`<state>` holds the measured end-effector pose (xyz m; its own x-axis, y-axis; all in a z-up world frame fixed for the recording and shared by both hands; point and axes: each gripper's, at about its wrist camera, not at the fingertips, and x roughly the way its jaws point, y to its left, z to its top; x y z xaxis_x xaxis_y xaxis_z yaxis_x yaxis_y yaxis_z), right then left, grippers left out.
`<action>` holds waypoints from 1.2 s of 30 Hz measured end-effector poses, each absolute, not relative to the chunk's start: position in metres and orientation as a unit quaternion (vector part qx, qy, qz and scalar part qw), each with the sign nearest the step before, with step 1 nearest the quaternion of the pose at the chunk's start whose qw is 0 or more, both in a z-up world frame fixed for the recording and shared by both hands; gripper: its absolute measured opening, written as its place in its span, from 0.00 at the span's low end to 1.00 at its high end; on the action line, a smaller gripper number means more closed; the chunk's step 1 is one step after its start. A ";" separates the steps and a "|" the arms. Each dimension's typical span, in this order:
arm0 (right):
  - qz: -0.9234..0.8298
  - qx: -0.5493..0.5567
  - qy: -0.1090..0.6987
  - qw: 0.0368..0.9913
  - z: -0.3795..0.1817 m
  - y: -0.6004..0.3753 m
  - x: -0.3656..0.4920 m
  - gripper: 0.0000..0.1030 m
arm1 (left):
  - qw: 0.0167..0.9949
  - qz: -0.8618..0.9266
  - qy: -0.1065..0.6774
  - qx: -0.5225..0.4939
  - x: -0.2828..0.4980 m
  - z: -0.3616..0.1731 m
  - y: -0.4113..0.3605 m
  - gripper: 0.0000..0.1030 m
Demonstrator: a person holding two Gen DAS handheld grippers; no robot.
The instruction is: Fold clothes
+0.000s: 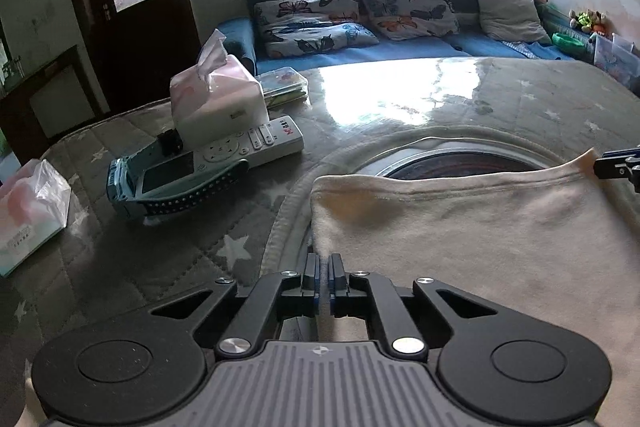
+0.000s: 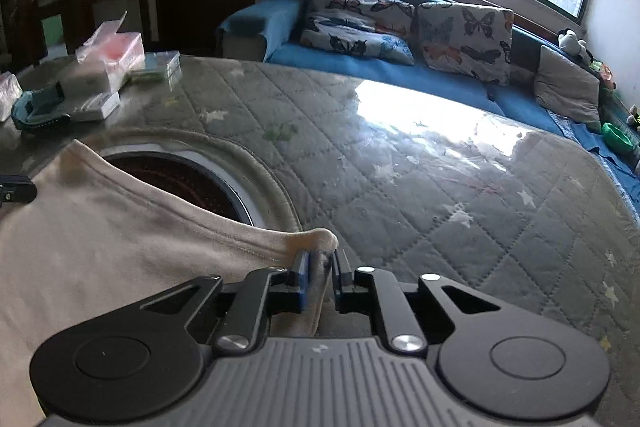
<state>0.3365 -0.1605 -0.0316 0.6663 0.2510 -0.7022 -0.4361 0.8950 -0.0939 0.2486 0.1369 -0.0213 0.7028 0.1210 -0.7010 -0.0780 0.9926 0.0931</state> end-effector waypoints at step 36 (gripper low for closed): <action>0.301 -0.132 0.370 0.869 -0.038 -0.170 0.161 0.45 | 0.931 0.065 0.351 -0.081 0.074 -0.020 0.176 0.15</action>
<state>0.1609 -0.1701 -0.0379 0.5450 0.4242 -0.7232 -0.6204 0.7842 -0.0075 0.0737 0.1764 -0.0201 0.7456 0.0642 -0.6633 -0.1772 0.9786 -0.1046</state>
